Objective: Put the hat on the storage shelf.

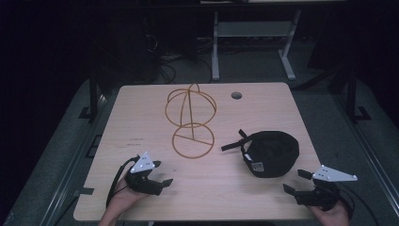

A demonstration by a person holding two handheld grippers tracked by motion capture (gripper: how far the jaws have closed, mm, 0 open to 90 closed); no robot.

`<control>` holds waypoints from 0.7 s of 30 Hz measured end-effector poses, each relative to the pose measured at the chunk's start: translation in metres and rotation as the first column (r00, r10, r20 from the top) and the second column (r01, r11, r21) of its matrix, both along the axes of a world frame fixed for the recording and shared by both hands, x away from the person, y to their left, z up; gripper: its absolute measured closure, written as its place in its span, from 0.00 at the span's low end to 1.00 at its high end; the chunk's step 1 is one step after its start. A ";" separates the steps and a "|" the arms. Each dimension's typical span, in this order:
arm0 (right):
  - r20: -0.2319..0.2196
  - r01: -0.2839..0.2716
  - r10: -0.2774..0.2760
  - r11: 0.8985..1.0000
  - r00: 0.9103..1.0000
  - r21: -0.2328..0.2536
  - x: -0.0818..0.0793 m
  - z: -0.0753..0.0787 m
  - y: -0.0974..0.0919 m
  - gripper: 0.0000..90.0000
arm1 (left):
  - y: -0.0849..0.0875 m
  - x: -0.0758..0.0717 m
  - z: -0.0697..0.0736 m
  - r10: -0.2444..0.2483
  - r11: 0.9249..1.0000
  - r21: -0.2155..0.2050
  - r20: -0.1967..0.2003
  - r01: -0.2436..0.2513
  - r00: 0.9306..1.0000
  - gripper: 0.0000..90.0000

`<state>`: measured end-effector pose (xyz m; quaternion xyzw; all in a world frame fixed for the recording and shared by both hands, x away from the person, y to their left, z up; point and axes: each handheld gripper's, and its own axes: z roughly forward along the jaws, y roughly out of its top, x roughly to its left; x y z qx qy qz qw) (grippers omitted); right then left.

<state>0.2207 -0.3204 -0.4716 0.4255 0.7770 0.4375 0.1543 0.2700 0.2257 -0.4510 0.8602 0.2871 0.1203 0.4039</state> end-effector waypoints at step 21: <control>0.000 -0.001 0.001 1.000 1.000 0.002 -0.002 0.001 0.001 0.15 | -0.023 -0.004 0.010 -0.051 0.998 -0.050 -0.010 0.050 0.999 0.20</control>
